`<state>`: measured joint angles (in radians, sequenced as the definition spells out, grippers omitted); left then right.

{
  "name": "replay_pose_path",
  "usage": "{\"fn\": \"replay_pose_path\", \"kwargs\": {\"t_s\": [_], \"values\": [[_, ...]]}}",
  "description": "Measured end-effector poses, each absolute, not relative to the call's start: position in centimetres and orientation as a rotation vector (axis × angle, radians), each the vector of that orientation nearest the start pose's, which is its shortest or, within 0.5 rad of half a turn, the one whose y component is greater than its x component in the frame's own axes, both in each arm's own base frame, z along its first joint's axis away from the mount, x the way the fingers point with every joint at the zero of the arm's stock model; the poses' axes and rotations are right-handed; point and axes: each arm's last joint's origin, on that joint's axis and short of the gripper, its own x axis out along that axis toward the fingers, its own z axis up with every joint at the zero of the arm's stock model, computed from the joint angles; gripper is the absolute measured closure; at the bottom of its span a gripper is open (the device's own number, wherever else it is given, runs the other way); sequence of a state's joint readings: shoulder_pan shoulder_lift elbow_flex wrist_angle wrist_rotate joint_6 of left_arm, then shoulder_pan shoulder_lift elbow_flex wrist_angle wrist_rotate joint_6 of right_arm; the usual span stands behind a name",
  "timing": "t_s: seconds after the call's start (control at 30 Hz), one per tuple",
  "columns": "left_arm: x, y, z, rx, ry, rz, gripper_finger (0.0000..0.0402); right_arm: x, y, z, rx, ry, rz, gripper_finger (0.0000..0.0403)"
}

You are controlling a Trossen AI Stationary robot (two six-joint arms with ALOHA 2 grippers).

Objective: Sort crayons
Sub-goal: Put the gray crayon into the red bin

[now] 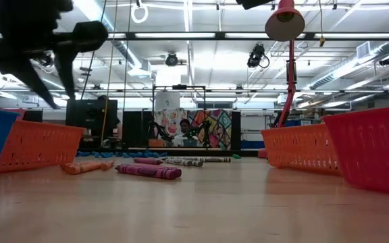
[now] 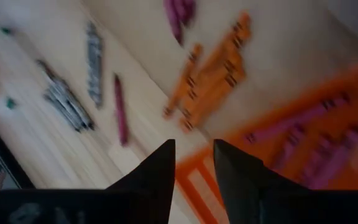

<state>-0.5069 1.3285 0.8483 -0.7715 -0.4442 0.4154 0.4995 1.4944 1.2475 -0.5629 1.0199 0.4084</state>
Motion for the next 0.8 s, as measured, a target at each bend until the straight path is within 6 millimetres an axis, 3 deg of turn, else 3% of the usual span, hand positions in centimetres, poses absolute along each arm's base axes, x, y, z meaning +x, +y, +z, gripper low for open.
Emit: {"fn": "replay_pose_path", "kwargs": {"t_s": [0.3, 0.8], "values": [[23.8, -6.7, 20.6, 0.866, 1.040, -0.153, 0.0285, 28.4, 12.7, 30.5, -0.171, 0.470, -0.593, 0.0225], [28.8, -1.9, 15.5, 0.754, 1.143, -0.107, 0.0285, 28.4, 12.5, 30.5, -0.180, 0.480, -0.589, 0.0225]]}}
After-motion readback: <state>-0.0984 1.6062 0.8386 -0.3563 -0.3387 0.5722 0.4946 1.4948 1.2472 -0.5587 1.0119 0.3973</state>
